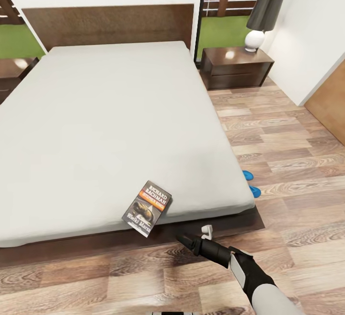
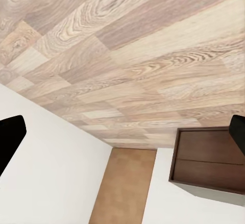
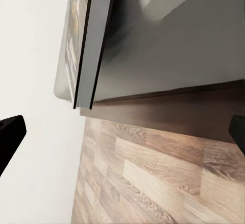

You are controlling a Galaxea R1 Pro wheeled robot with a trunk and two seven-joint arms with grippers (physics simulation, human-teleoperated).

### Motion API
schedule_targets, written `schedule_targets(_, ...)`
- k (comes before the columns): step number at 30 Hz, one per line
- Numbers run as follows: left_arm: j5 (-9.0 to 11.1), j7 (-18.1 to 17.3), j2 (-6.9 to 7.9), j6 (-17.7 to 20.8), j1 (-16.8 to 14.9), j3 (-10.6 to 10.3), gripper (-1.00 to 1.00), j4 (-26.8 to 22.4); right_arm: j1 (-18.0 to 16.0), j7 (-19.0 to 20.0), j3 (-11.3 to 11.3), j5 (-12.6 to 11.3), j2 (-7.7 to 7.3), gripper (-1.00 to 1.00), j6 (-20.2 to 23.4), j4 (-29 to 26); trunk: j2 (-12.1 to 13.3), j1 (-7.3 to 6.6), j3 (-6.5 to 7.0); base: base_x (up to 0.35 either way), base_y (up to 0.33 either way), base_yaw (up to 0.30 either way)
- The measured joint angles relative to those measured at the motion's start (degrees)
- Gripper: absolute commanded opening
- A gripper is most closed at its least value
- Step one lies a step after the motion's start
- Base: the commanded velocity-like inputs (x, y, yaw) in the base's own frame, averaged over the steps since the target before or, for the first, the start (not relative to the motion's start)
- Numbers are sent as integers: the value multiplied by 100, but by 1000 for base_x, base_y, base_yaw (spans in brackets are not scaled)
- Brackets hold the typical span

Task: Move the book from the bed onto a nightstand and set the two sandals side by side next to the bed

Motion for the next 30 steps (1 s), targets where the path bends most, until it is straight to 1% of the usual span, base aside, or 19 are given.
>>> schedule_targets(23,0,-5,-2,0,0,1,100,0,-39,2,-1,-8,44,100,0,8,-1,1,-1,0,0,0)
schedule_targets(30,0,-7,1,-1,1,1,100,0,-40,2,-1,-6,45,100,0,9,-1,1,-1,0,74,0)
